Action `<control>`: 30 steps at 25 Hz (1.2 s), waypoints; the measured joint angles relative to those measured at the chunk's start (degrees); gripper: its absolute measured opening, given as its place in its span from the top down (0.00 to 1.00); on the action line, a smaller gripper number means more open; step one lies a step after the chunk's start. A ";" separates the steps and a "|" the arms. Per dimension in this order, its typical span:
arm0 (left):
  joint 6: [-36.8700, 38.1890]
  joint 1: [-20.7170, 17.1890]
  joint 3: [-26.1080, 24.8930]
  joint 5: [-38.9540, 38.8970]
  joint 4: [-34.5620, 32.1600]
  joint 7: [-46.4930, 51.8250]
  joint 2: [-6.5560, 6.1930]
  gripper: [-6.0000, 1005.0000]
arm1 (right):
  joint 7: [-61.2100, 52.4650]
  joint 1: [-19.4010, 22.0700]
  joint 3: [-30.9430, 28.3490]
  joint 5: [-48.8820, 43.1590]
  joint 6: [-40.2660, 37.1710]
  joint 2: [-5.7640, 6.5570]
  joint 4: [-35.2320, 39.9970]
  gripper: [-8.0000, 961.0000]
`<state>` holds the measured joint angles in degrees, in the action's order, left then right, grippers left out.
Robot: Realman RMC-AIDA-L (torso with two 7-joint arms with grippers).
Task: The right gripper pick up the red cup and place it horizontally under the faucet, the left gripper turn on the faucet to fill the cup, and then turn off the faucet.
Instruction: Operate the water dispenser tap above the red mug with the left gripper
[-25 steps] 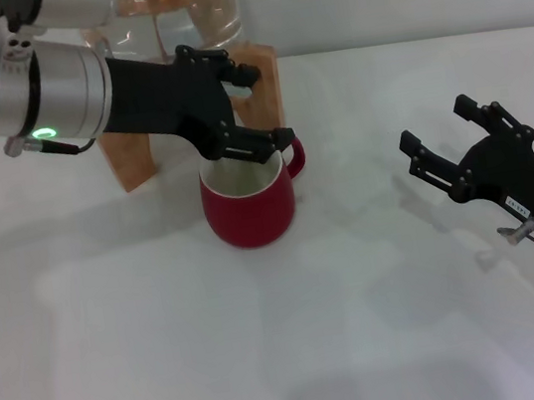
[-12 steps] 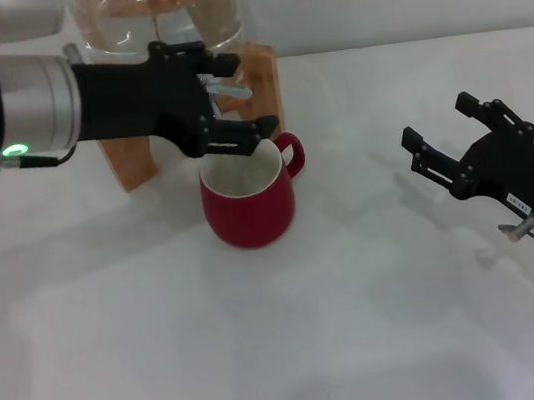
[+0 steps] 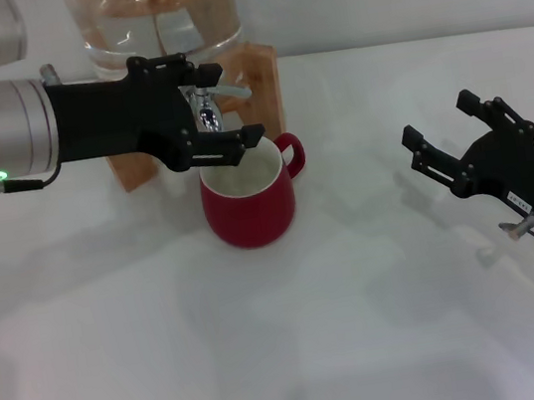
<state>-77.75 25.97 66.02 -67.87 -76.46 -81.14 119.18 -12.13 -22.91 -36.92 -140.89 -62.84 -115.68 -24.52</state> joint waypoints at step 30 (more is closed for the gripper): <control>1.66 5.86 0.14 4.33 7.94 -0.36 -0.24 0.16 | 0.01 -0.06 0.36 0.06 0.00 -0.23 0.00 0.09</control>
<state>-76.09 31.83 66.16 -63.54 -68.53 -81.50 118.94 -12.12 -22.96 -36.56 -140.83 -62.84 -115.91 -24.52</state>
